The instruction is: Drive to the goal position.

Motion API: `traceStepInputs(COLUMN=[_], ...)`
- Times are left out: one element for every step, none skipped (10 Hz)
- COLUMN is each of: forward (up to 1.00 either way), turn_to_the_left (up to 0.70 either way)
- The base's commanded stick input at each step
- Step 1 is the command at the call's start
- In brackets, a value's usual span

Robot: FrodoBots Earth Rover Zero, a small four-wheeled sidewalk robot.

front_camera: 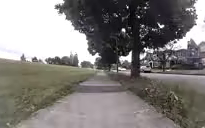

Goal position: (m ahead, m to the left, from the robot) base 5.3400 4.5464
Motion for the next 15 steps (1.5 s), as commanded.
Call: traceStepInputs(forward=[0.70,0.70,0.70,0.70,0.70,0.70,0.70,0.70,0.70,0.70,0.70,0.70,0.70,0.70,0.70], turn_to_the_left=[0.00,0.00,0.00,0.00,0.00,0.00,0.00,0.00,0.00,0.00,0.00,0.00,0.00,0.00,0.00])
